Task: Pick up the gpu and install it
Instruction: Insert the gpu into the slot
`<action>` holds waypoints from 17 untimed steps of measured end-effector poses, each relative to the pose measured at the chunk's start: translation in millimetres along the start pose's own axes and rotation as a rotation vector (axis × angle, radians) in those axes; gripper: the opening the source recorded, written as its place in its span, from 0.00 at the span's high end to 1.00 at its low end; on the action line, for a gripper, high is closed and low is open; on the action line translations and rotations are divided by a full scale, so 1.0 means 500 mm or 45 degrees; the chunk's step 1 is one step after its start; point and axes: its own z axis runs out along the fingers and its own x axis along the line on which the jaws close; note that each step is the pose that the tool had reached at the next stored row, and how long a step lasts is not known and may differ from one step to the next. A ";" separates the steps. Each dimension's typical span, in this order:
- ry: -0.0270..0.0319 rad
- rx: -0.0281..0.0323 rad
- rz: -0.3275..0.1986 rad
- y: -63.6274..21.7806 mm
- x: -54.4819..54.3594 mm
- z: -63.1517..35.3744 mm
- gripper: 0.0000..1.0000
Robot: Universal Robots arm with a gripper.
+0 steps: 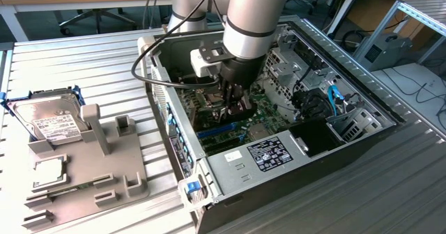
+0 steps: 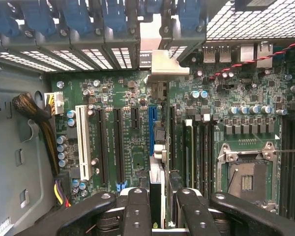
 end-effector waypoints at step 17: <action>0.0837 0.0006 -0.057 0.019 -0.003 0.002 0.74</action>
